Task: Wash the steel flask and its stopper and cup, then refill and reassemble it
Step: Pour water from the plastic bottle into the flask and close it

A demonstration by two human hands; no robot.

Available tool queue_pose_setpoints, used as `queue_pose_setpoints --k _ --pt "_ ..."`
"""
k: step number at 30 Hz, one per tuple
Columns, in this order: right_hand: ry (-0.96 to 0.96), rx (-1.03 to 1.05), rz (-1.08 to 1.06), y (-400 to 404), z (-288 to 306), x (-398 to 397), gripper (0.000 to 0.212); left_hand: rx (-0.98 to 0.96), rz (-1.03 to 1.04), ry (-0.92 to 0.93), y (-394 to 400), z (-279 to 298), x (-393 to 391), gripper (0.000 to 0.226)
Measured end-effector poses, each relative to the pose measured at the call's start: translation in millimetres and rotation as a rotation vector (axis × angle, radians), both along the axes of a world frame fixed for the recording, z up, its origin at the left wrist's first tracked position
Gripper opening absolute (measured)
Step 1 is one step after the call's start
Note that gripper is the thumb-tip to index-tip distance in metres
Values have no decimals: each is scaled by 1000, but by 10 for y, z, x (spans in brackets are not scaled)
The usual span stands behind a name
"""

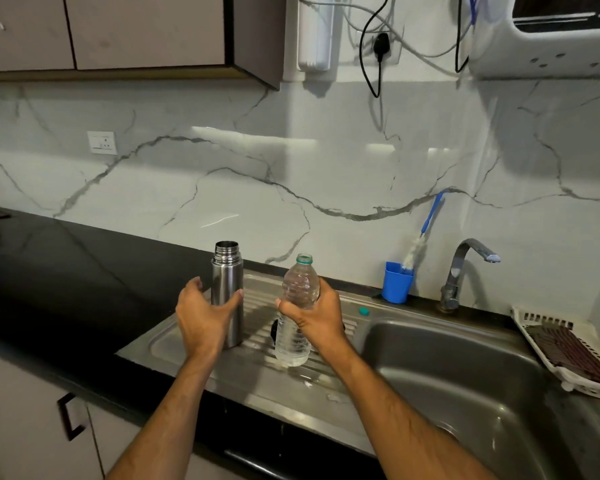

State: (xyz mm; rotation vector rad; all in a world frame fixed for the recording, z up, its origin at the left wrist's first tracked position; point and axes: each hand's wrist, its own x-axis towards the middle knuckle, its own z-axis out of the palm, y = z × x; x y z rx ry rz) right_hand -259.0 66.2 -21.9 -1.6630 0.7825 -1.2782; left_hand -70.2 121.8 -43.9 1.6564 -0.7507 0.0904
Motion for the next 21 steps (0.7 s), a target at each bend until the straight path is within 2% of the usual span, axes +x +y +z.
queue_pose_setpoints --k 3,11,17,21 --pt "-1 4 5 -3 4 99 49 46 -41 23 -161 -11 100 101" --pt "16 9 10 -53 -57 252 49 53 -146 54 -406 -42 170 80" --pt "7 28 29 -64 -66 261 48 51 -134 47 -430 -29 214 61" --pt "2 30 27 -49 -67 222 44 54 -131 40 -428 -11 190 57"
